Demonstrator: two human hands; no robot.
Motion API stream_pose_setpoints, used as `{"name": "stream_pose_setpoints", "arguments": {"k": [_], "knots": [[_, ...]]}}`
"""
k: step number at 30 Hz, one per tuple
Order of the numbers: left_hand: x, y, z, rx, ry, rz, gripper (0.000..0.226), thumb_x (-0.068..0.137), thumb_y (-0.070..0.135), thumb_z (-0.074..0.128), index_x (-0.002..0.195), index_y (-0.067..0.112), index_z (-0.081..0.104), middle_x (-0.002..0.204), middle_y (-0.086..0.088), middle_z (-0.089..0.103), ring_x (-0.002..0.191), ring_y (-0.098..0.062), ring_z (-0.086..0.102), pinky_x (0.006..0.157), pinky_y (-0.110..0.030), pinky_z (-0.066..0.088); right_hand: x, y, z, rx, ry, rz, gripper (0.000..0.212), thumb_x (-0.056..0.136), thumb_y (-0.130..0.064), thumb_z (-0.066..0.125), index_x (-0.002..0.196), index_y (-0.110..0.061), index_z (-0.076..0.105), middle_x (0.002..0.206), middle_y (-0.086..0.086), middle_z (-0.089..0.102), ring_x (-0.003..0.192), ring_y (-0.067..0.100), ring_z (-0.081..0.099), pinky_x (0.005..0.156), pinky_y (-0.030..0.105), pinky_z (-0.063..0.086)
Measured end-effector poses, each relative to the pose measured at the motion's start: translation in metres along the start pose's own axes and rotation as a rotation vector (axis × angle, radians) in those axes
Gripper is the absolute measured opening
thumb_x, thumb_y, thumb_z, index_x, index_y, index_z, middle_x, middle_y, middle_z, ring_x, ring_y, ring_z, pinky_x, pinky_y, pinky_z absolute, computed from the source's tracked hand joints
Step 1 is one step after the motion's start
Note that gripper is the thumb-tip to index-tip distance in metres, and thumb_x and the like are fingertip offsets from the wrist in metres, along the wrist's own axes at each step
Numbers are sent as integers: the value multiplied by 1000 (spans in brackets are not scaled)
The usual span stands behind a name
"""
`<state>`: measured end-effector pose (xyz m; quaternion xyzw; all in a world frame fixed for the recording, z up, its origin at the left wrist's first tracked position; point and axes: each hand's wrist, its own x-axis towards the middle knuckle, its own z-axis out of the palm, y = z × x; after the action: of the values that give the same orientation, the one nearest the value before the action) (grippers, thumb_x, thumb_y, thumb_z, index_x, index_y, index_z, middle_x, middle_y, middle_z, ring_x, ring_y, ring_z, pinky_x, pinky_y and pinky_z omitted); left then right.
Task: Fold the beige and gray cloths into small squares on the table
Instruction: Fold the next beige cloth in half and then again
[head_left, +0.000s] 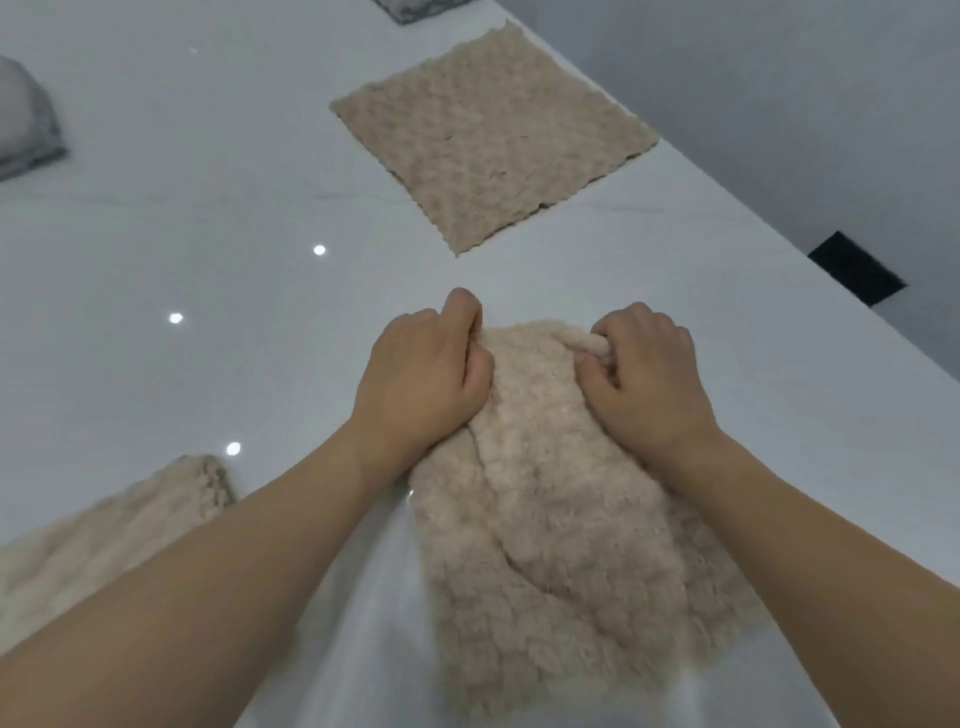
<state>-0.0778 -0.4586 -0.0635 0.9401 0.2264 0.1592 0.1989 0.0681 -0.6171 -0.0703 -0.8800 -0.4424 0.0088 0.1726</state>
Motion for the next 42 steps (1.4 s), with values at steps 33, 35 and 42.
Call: {"name": "stream_pose_setpoints", "arguments": {"k": [33, 35, 42], "knots": [[85, 71, -150, 58, 601, 257, 48, 100, 46, 51, 64, 17, 38, 52, 8, 27, 51, -23, 33, 63, -29, 24, 102, -34, -172, 1177, 496, 190, 31, 74, 10, 41, 68, -19, 46, 67, -3, 44, 62, 10, 39, 55, 20, 34], [70, 76, -141, 117, 543, 250, 43, 99, 46, 48, 67, 18, 39, 55, 5, 33, 51, -23, 35, 57, -29, 24, 87, -22, -171, 1052, 458, 106, 29, 70, 10, 41, 67, -19, 46, 67, 1, 45, 64, 11, 40, 57, 23, 34], [-49, 54, -3, 139, -186, 248, 36, 95, 50, 37, 69, 25, 37, 58, 7, 51, 54, -21, 54, 47, -29, 26, -23, 67, -82, 122, -372, 47, 18, 80, -4, 47, 78, -21, 52, 81, -3, 58, 79, 20, 54, 68, 34, 42]]}}
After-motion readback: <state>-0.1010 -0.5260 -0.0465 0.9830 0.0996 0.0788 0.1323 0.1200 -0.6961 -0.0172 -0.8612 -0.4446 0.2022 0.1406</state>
